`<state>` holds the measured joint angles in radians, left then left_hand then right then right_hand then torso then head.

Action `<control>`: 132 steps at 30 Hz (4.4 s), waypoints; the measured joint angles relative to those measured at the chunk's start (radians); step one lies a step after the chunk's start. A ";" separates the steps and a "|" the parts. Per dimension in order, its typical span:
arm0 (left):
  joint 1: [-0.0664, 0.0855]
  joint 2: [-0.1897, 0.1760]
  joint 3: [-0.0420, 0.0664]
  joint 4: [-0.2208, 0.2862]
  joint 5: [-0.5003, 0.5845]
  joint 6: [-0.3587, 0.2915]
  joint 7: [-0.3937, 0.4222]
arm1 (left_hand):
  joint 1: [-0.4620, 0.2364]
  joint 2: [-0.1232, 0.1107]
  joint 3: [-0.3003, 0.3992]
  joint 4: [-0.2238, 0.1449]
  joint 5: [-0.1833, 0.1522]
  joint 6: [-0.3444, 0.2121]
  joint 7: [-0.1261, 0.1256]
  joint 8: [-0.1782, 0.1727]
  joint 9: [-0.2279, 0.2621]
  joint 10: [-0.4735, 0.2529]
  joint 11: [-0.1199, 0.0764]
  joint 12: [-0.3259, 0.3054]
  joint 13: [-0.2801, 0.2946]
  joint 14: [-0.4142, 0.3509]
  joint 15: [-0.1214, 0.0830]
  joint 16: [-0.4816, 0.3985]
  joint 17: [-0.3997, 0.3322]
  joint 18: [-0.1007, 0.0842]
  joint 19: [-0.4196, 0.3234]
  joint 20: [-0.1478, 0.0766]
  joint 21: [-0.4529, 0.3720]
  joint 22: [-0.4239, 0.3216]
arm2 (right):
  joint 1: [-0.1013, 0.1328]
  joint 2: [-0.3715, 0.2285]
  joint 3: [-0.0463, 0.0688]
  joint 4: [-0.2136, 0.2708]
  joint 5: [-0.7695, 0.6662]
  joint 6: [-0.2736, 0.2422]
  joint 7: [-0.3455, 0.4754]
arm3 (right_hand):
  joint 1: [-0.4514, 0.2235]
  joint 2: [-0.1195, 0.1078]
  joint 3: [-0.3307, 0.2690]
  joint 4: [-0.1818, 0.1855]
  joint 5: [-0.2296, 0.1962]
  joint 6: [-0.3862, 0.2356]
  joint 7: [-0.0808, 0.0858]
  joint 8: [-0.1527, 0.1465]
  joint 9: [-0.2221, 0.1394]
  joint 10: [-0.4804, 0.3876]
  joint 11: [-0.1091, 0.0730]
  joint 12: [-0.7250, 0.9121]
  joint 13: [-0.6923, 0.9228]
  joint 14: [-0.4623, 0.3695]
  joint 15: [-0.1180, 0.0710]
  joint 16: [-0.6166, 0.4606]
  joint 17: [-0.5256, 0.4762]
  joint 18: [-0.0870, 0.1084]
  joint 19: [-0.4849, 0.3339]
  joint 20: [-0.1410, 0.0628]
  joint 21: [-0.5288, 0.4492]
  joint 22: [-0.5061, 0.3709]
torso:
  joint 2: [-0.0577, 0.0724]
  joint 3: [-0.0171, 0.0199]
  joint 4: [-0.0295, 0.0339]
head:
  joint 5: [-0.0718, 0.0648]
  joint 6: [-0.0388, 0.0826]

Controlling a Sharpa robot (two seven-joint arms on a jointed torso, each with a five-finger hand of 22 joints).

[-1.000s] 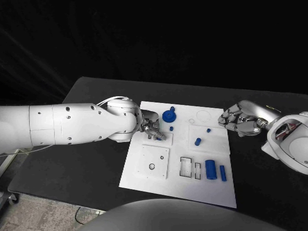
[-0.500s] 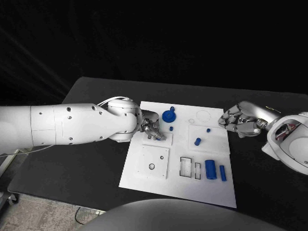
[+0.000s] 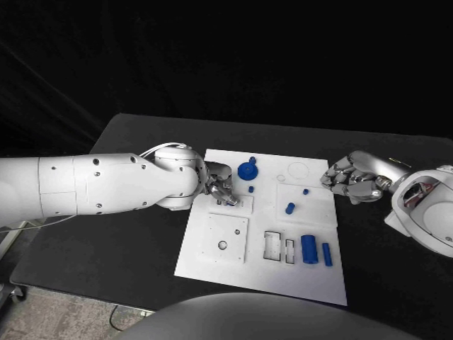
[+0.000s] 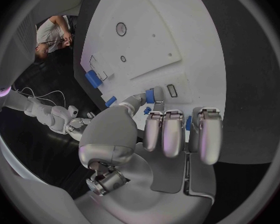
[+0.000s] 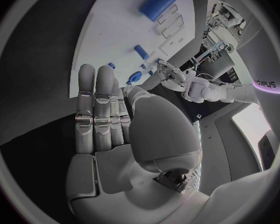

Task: Assemble the parts on the task board

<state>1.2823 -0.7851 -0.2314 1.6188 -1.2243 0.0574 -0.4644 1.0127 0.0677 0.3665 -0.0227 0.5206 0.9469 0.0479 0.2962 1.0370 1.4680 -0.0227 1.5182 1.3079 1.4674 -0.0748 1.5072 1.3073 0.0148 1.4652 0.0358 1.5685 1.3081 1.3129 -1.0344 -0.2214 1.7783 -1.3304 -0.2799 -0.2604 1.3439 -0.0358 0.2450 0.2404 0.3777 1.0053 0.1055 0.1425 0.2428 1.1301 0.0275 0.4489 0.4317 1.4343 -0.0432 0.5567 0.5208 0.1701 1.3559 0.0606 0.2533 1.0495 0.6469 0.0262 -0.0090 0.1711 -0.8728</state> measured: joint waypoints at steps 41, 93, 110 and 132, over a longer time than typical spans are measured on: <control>0.077 0.078 0.000 -0.123 0.119 0.212 -0.003 | -0.057 -0.035 0.123 -0.028 -0.059 0.011 0.011 0.004 0.048 0.000 0.000 -0.012 0.000 0.000 0.000 -0.009 0.001 0.000 0.000 0.000 0.000 0.000 | -0.006 0.005 0.000 -0.007 0.000 0.025 -0.021 | 0.012 0.004 0.007 -0.004 0.000 -0.009 0.002 0.000 0.001 0.000 0.000 -0.004 -0.006 0.000 0.000 -0.004 0.000 0.000 0.000 0.000 -0.004 -0.002 | -0.001 0.0009 0.0002 | -0.004 0.000; 0.049 0.088 0.001 -0.119 0.103 0.202 -0.010 | -0.065 -0.028 0.143 -0.037 -0.085 0.017 0.016 -0.002 0.049 0.000 0.000 -0.035 0.000 0.000 0.000 -0.013 0.000 0.000 0.000 0.000 0.000 -0.001 | -0.010 0.004 -0.001 -0.008 0.000 0.044 -0.043 | 0.016 0.000 0.015 -0.013 0.004 -0.009 0.002 -0.004 0.002 0.000 0.000 -0.012 -0.014 0.000 0.000 -0.008 0.001 0.000 0.000 0.000 -0.008 -0.003 | 0.000 -0.0001 0.0001 | 0.001 0.000; 0.043 0.085 0.000 -0.115 0.097 0.200 -0.009 | -0.205 -0.027 0.011 0.103 -0.434 0.059 -0.002 -0.042 0.024 0.000 0.000 -0.066 0.000 0.000 0.000 -0.043 0.000 0.000 0.000 0.000 0.000 0.000 | -0.012 0.005 -0.001 -0.011 0.000 0.058 -0.055 | 0.020 0.004 0.018 -0.015 0.004 -0.012 0.005 -0.004 0.002 0.000 0.000 -0.017 -0.018 0.000 0.000 -0.012 0.001 0.000 0.000 0.000 -0.012 -0.004 | 0.000 -0.0001 -0.0002 | 0.005 0.000; 0.041 0.080 -0.001 -0.117 0.087 0.201 -0.009 | -0.227 0.016 -0.130 0.212 -0.354 0.115 -0.011 -0.036 0.048 -0.001 0.001 -0.066 0.000 0.000 0.000 -0.043 0.000 0.000 0.000 0.000 0.000 0.000 | -0.013 0.006 -0.001 -0.014 0.000 0.078 -0.061 | 0.020 0.004 0.021 -0.018 0.004 -0.012 0.005 -0.004 0.004 0.002 0.003 -0.017 -0.019 0.000 0.000 -0.012 0.001 0.000 0.000 0.000 -0.012 -0.005 | 0.000 -0.0001 -0.0002 | 0.005 0.000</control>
<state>1.3238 -0.7054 -0.2319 1.5018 -1.1376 0.2585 -0.4739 0.7860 0.0834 0.2370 0.1891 0.1666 1.0615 0.0373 0.2598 1.0854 1.4668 -0.0215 1.4519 1.3077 1.4673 -0.0748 1.4638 1.3073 0.0148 1.4652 0.0358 1.5685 1.3077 1.2999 -1.0280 -0.2222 1.7643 -1.3307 -0.2022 -0.3210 1.3636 -0.0319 0.2656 0.2222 0.3817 0.9932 0.1105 0.1390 0.2464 1.1322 0.0300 0.4324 0.4126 1.4342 -0.0431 0.5451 0.5213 0.1701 1.3558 0.0608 0.2418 1.0446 0.6468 0.0261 -0.0092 0.1757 -0.8728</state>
